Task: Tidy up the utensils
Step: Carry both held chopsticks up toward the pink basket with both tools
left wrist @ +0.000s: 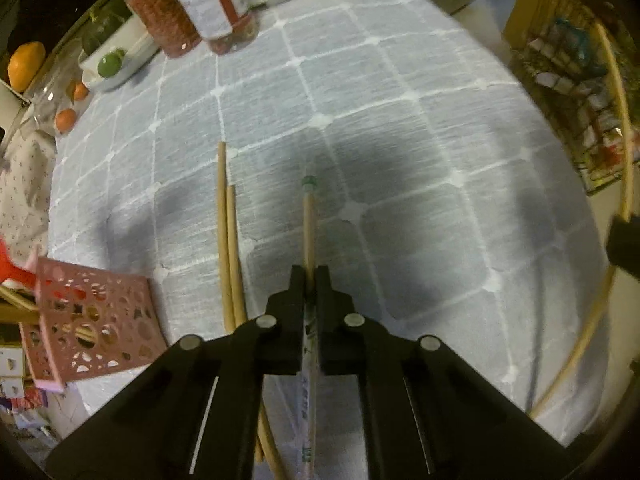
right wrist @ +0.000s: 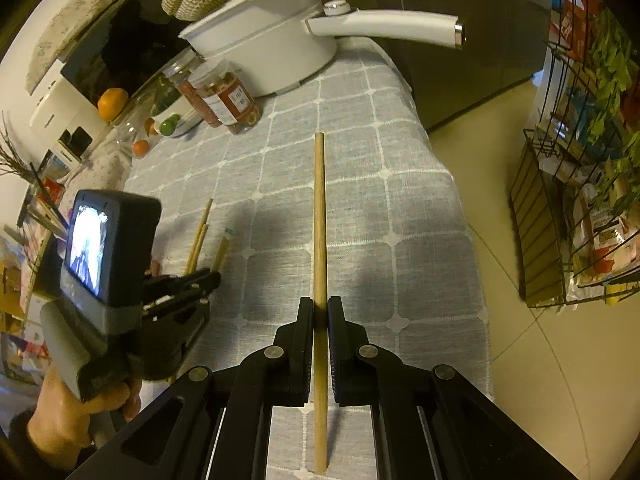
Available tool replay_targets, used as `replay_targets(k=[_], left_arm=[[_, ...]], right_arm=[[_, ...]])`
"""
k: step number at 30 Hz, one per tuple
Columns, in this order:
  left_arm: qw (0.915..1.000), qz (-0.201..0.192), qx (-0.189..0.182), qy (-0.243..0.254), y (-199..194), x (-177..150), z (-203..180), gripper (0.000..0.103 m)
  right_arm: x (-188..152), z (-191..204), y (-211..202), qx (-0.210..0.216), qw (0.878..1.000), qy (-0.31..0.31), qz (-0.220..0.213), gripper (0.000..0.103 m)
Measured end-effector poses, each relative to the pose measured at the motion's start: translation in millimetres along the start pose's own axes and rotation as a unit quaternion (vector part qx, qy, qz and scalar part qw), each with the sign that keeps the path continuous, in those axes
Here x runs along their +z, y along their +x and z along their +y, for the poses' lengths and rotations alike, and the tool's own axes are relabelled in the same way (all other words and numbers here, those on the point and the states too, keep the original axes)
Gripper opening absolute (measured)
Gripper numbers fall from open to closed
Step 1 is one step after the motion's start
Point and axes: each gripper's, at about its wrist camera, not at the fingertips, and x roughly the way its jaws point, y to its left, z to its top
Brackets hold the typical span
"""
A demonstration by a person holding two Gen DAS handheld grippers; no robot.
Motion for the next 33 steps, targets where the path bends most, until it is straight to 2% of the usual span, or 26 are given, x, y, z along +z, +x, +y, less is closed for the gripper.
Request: replay_targets(k=[11,19,23,29,31,33], left_arm=[[0.996,-0.079,-0.039,0.017,-67.4,-34.4,7.8,0.006],[0.9882,-0.138,-0.064,0.02,-111.2,-64.4,29.3,0.006],[0.9816,-0.176,-0.074,0.003,-135.1,-77.5,50.4,0.006],[0.962,-0.253,-0.093,-0.04,-167.7,-93.9,90.7,0.006],[0.9533,-0.28,-0.099,-0.056,-173.2,-96.4,103.4,0.006],[0.9398,-0.315,-0.11,-0.073,-176.9,-99.4,120.4,0.006]], right_arm=[[-1.5,15.2,-31.5,0.002,0.999,-0.019,-0.04,0.007],[-9.9,49.3,-58.4,-0.004,0.995,-0.061,-0.085,0.007],[-12.8,66.5,-70.8,0.0,0.991,-0.079,-0.107,0.007],[-12.7,96.4,-83.0,0.006,0.985,-0.107,-0.134,0.007],[-12.2,104.8,-84.7,0.013,0.984,-0.112,-0.139,0.007],[-11.7,115.6,-85.4,0.021,0.983,-0.119,-0.142,0.007]])
